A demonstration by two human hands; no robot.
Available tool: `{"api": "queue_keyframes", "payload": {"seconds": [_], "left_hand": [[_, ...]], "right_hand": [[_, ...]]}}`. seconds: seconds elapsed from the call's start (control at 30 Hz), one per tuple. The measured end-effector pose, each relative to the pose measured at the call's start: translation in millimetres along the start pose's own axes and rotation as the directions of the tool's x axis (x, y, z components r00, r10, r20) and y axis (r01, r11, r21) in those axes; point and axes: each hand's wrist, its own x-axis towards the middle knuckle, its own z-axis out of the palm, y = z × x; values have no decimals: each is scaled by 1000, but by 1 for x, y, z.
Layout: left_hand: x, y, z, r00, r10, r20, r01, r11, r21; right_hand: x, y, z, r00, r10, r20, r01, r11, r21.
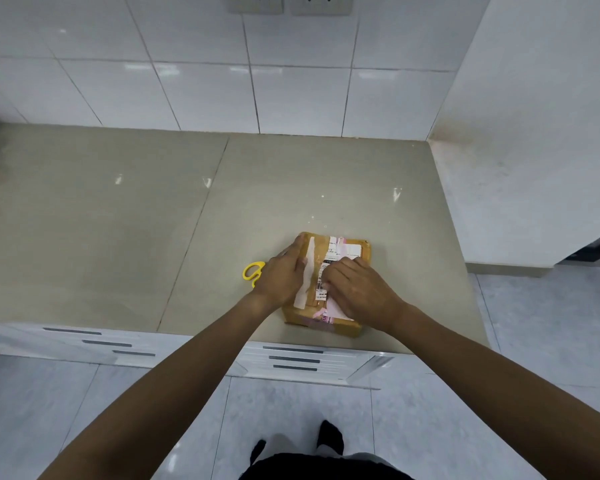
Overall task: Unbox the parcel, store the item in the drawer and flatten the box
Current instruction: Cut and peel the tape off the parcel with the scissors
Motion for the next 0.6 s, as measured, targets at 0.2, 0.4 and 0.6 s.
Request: {"api": "queue_keyframes", "payload": {"seconds": [0.2,0.4,0.6], "left_hand": [[-3,-1,2,1000,19,23,-19,1000,0],[-5,-7,2,996,49,79,-48,999,-20],[-9,-13,3,995,32,90,-29,999,-35]], "right_hand": [[-5,5,-18,995,33,95,-44,992,121],[-8,9,-20,982,-46,183,25,993,112],[-13,10,-11,979,-194,64,198,978,-71]]}}
